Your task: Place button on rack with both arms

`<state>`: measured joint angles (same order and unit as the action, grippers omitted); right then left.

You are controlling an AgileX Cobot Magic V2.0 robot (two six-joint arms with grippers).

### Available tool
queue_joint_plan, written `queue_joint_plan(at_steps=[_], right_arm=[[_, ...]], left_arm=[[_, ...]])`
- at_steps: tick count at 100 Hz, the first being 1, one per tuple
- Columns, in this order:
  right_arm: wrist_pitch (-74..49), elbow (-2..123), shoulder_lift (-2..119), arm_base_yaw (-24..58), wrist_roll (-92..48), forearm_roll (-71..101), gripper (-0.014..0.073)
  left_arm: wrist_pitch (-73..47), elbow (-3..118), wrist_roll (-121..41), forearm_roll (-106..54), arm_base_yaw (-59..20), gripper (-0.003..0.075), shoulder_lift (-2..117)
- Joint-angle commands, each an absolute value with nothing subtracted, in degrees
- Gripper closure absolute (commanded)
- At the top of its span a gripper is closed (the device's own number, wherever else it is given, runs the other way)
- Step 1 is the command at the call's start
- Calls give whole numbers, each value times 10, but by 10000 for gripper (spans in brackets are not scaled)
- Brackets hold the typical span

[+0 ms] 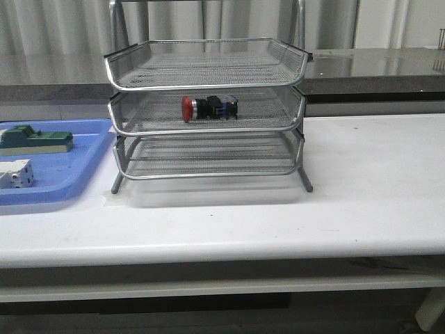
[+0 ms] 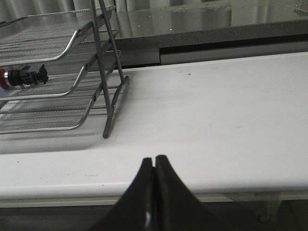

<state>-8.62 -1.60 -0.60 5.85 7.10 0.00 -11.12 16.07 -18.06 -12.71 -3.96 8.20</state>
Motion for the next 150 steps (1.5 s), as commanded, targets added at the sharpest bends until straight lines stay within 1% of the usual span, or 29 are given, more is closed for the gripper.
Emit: queue_joint_plan(at_steps=[1, 26, 47, 60, 82, 93, 98, 150], right_arm=[[-36, -5, -18, 60, 72, -7, 651], [-36, -5, -18, 60, 72, -7, 651], [-36, -5, -18, 60, 72, -7, 651], [-36, -5, -18, 60, 72, -7, 651], [-36, -5, -18, 60, 72, -7, 651], [-36, -5, -18, 60, 72, -7, 651], [-36, -5, -18, 60, 72, -7, 651], [-36, -5, -18, 60, 72, -7, 651]], left_arm=[[-65, 169, -174, -134, -39, 741, 89], [-32, 112, -171, -74, -39, 741, 89], [0, 68, -52, 25, -39, 741, 75], [11, 38, -49, 27, -38, 741, 54], [30, -10, -24, 28, 0, 741, 8], [34, -30, -19, 28, 6, 741, -11], [20, -30, -19, 28, 6, 741, -19], [30, -30, -18, 31, 6, 741, -21]])
